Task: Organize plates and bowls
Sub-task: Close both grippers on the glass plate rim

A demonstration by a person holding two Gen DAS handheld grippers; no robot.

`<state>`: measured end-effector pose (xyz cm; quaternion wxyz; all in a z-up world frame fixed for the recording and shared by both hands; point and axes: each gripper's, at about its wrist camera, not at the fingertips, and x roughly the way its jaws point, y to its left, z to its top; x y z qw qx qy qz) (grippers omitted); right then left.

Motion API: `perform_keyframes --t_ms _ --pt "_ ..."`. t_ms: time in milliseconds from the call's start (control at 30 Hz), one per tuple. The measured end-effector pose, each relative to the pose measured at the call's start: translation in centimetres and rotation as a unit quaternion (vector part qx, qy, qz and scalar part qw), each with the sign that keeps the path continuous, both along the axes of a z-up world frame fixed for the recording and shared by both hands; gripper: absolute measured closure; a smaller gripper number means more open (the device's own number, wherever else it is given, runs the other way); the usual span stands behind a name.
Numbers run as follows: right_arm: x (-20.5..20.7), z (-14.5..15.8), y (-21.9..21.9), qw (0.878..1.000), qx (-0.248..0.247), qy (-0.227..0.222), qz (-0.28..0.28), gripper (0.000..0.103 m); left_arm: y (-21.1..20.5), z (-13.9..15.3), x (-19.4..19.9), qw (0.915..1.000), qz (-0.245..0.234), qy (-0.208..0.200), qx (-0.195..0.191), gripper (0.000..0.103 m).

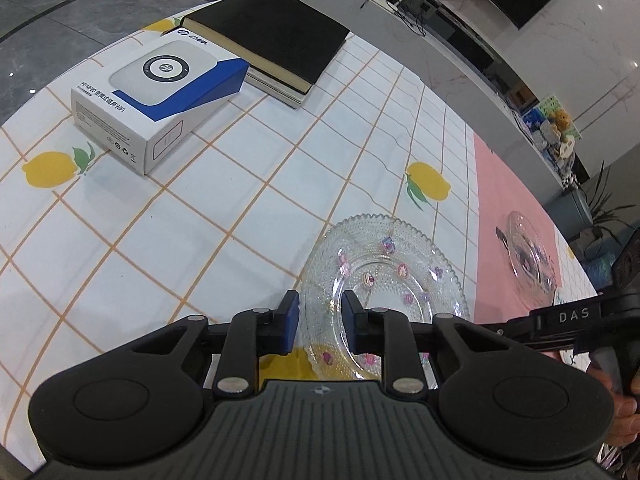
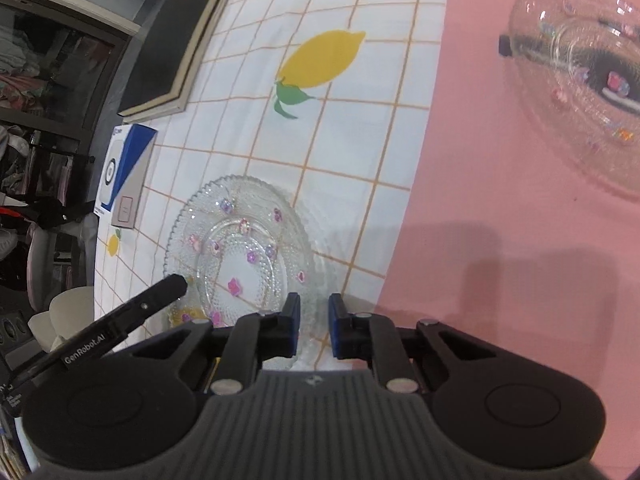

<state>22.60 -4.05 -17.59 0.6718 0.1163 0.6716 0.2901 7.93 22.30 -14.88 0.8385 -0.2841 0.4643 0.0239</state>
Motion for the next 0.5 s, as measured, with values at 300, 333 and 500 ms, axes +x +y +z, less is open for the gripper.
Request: perform_keyframes --t_ms 300,333,500 --pt "-0.3 0.1 -0.3 1.0 0.002 0.0 -0.023 0.095 -0.5 0.2 0.0 0.9996 0.019 0.007 0.018 0.091" --pt "-0.3 0.2 -0.4 1.0 0.003 -0.001 -0.025 0.095 -0.5 0.2 -0.1 0.9996 0.022 0.007 0.015 0.091" --pt "-0.5 0.9 -1.4 0.999 0.016 -0.004 -0.042 0.096 -0.8 0.7 -0.6 0.9996 0.024 -0.002 0.012 0.092"
